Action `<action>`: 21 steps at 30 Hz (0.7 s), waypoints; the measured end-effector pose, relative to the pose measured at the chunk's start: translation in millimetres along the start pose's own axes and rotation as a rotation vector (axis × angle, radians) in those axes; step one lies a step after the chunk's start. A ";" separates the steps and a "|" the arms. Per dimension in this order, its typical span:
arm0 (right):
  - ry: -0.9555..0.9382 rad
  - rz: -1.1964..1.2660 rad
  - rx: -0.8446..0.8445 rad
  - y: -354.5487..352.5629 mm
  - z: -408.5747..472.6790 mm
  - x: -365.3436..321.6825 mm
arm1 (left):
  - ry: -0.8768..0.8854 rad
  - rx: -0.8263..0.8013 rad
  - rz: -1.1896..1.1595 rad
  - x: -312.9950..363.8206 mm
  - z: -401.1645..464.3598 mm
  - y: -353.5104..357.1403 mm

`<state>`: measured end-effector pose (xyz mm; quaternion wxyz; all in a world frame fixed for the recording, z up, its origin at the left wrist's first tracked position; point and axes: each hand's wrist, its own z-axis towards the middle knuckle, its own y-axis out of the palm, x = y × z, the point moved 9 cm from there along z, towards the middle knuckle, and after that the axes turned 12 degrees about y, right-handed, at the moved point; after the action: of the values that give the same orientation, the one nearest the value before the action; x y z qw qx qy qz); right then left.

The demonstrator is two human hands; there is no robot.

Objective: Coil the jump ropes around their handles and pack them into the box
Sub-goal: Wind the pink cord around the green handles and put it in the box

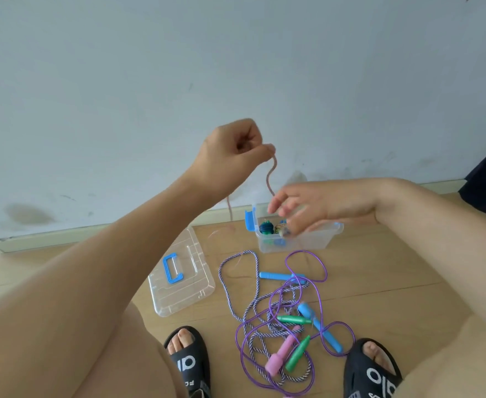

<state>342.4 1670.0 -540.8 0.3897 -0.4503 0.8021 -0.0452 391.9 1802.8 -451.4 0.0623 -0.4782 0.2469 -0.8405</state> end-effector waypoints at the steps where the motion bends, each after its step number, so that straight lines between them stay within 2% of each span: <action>1: -0.066 0.021 0.051 -6.5 -2.2 -10.7 | 0.042 0.017 -0.011 7.7 1.6 -0.4; 4: -0.149 0.104 0.409 -40.7 -6.4 -21.3 | 0.131 0.039 -0.001 24.0 2.8 -1.5; 5: -0.187 0.164 0.464 -44.4 -5.9 -23.5 | 0.147 0.050 -0.014 27.5 3.2 -1.4; 6: -0.248 0.216 0.433 -39.9 -4.7 -30.2 | 0.154 0.064 -0.044 30.5 3.6 -1.2; 8: -0.369 0.217 0.266 -14.9 2.0 -48.3 | 0.145 0.089 -0.138 35.5 5.5 1.8; 11: -0.326 0.155 0.127 18.0 11.3 -53.9 | 0.147 0.135 -0.213 42.6 7.9 1.2; 13: -0.266 0.100 0.191 20.5 17.3 -47.9 | 0.180 0.175 -0.183 42.5 9.7 -8.2; 15: -0.168 -0.061 0.327 10.5 24.2 -31.6 | 0.181 0.236 -0.098 29.5 9.6 -26.6; 18: 0.000 -0.272 0.441 -9.2 29.1 0.5 | 0.108 0.299 0.134 -1.1 6.0 -57.8; 20: 0.066 -0.226 0.423 -17.8 27.9 13.7 | -0.006 0.210 0.287 -25.4 4.1 -64.9; 21: 0.065 -0.155 0.415 -20.8 26.8 13.6 | -0.107 0.085 0.327 -40.7 1.7 -59.3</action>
<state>370.5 1654.8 -558.4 0.4434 -0.4191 0.7507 -0.2534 422.8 1867.6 -454.0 0.2316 -0.4724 0.2820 -0.8023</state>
